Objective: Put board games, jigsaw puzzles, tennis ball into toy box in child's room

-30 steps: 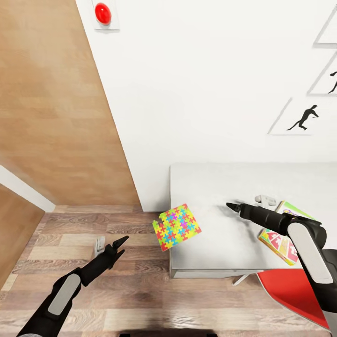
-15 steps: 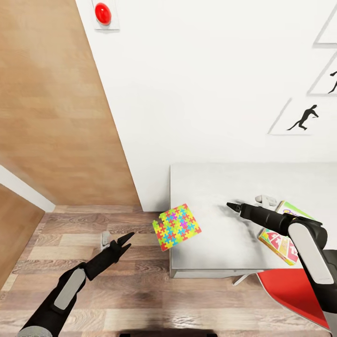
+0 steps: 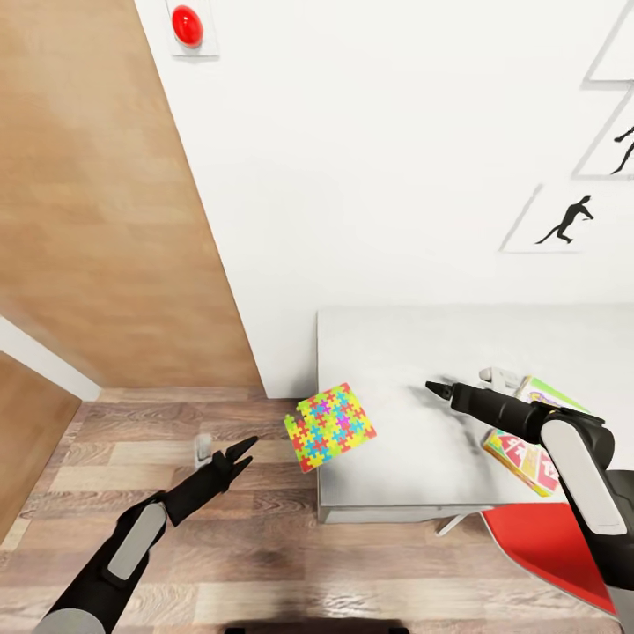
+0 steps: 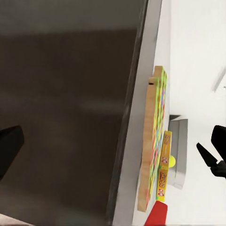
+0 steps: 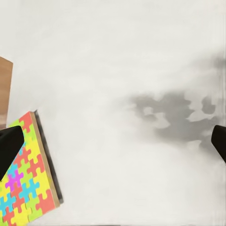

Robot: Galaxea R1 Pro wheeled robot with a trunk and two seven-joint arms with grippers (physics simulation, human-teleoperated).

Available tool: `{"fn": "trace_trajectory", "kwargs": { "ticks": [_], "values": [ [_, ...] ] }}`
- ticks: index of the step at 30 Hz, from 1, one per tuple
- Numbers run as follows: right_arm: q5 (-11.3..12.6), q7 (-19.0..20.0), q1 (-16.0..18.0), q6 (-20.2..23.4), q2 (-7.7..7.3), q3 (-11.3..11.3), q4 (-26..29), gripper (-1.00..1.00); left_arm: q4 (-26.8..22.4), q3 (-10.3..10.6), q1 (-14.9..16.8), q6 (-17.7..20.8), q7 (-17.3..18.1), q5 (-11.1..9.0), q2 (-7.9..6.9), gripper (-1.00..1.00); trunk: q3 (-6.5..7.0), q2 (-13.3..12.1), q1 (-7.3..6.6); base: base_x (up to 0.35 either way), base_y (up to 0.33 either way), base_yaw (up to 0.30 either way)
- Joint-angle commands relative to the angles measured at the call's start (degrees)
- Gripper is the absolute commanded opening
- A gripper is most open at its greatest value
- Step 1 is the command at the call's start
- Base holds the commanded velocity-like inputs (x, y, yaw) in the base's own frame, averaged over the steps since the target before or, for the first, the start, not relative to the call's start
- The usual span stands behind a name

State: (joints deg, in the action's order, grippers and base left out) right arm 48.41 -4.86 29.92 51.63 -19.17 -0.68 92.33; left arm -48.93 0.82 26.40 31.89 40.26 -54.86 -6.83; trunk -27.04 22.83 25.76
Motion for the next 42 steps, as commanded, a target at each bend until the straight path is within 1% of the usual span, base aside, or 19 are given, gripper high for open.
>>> {"fn": "trace_trajectory", "kwargs": {
  "ticks": [1,17,35,42],
  "values": [
    [0.57,-0.51,0.05,0.23,-0.01,0.0,0.05,1.0,-0.01,0.09,0.02,0.4,-0.05,-0.51,-0.04,1.0,-0.08,0.1,0.03,0.0,0.0,-0.134],
    [0.55,-0.56,0.05,0.23,-0.06,0.09,0.05,1.0,0.61,0.22,0.38,0.45,0.23,-0.35,0.09,1.0,-0.08,0.1,0.03,0.0,0.0,-0.208],
    [0.54,-0.54,0.05,0.23,-0.07,-0.1,0.04,1.0,0.68,0.23,0.48,0.39,0.18,-0.33,0.15,1.0,-0.08,0.1,0.03,0.0,0.0,-0.048],
    [0.54,-0.52,0.05,0.23,-0.07,-0.11,0.05,1.0,0.7,0.23,0.49,0.38,0.17,-0.28,0.15,1.0,-0.08,0.1,0.03,0.0,0.0,-0.14]
  ]
}}
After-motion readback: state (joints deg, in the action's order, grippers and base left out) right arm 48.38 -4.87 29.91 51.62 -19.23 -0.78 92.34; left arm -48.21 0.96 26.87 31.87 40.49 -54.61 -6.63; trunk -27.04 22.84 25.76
